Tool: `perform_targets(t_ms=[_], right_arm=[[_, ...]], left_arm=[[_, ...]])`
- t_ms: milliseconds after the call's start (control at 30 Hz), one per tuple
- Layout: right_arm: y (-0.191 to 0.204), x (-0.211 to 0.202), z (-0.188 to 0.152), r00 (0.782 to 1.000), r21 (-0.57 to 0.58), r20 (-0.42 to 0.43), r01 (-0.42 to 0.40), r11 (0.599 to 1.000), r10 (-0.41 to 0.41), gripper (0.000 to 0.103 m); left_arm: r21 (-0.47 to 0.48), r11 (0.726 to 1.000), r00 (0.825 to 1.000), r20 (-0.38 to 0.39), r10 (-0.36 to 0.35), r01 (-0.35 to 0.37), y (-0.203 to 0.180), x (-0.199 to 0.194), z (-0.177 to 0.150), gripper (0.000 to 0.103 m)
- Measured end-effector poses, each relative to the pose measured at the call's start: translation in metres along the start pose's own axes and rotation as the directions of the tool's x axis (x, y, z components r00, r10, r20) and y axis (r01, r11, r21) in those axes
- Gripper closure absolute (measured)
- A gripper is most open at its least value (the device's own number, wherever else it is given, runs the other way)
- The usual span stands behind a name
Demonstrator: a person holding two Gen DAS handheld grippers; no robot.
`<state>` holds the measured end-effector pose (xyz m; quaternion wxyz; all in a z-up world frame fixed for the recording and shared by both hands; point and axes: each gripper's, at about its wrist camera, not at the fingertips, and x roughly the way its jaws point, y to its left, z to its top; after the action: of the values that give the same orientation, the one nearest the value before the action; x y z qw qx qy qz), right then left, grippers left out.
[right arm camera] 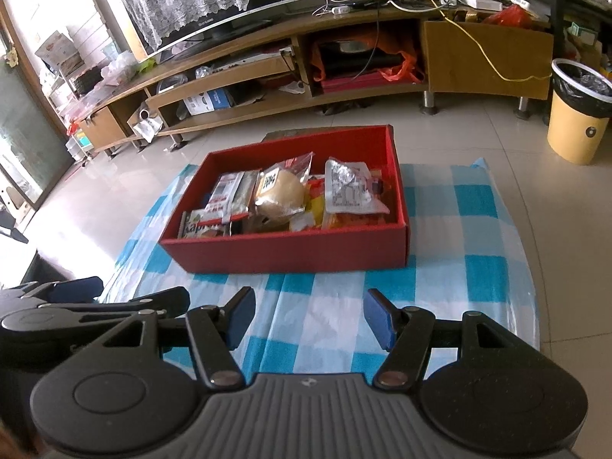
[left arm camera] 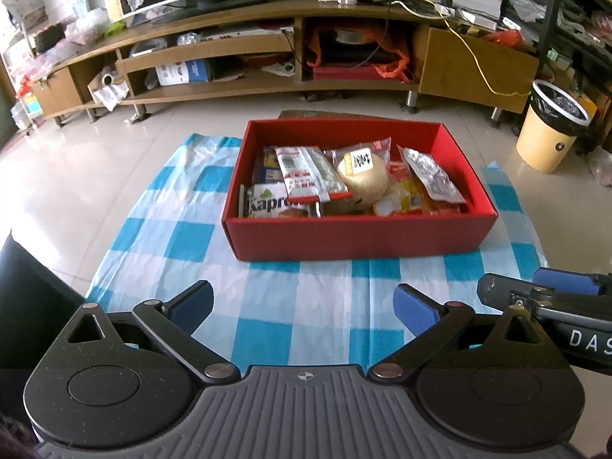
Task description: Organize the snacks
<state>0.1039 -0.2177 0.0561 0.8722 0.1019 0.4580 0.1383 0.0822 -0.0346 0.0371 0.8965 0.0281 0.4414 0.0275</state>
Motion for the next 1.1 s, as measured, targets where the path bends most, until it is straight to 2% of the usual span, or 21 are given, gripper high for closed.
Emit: perform_targets(t_ms=[400,1100], right_arm=[[0.000,-0.015,-0.022,1.000,-0.013,-0.004,0.001,1.000,-0.001,0.042],[0.002,-0.018,-0.025,1.000,-0.022,-0.002,-0.005,1.000,0.005,0.042]], left_arm=[[0.018,1.000,1.000,0.007,-0.003,0.003,-0.005,-0.013,-0.020,0.002],[0.019,1.000,1.000,0.019,0.003,-0.004,-0.004,-0.017,-0.023,0.002]])
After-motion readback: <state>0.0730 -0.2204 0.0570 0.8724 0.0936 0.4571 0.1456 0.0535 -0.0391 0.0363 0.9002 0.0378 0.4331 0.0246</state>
